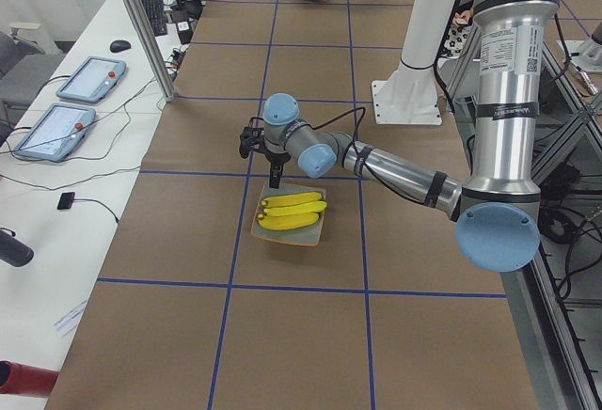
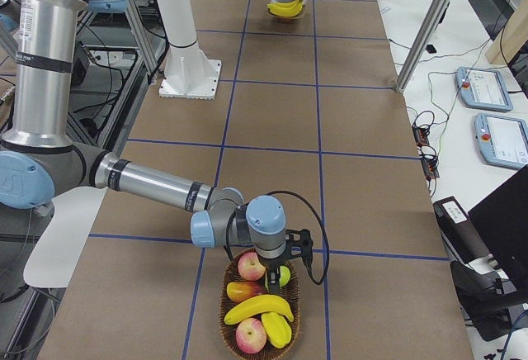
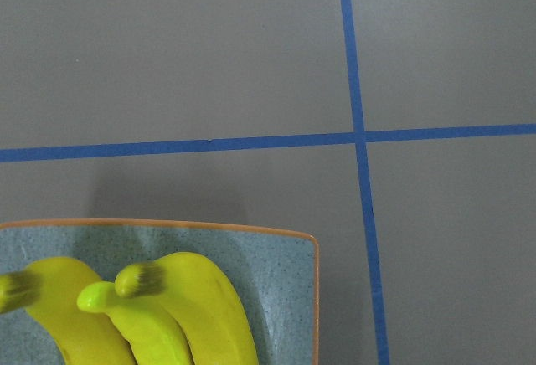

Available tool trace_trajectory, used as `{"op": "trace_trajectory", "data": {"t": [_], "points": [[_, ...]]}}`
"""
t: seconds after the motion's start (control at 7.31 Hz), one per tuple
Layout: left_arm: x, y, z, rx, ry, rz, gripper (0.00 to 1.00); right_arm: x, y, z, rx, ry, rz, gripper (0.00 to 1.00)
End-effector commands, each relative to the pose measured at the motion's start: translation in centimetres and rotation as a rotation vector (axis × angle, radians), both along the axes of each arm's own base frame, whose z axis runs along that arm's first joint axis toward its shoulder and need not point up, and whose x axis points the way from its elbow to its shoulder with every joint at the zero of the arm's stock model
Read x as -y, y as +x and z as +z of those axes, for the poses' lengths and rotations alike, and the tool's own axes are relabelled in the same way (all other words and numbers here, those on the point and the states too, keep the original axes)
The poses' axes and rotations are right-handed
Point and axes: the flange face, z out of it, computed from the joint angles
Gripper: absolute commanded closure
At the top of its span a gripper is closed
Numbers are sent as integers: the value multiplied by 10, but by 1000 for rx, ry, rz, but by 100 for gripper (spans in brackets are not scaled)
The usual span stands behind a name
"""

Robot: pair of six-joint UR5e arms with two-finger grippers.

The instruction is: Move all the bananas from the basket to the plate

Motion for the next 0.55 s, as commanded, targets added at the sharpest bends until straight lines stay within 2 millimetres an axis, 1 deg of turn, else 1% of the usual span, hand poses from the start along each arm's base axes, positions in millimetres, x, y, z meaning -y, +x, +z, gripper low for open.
{"op": "trace_trajectory", "data": {"t": [0.0,0.14,0.27,0.41], "points": [[-2,-1,-4,-3,6,-3,1,-11,5,36,-70,-28,-53,0],[-2,-1,-6,-6,9,-4,1,-14,5,44,-70,-46,-54,2],[-2,-1,-6,-6,9,-4,1,-14,3,46,-70,-55,-54,5],[-2,-1,-6,-5,10,-5,1,-17,-3,54,-70,-71,-70,6]]}}
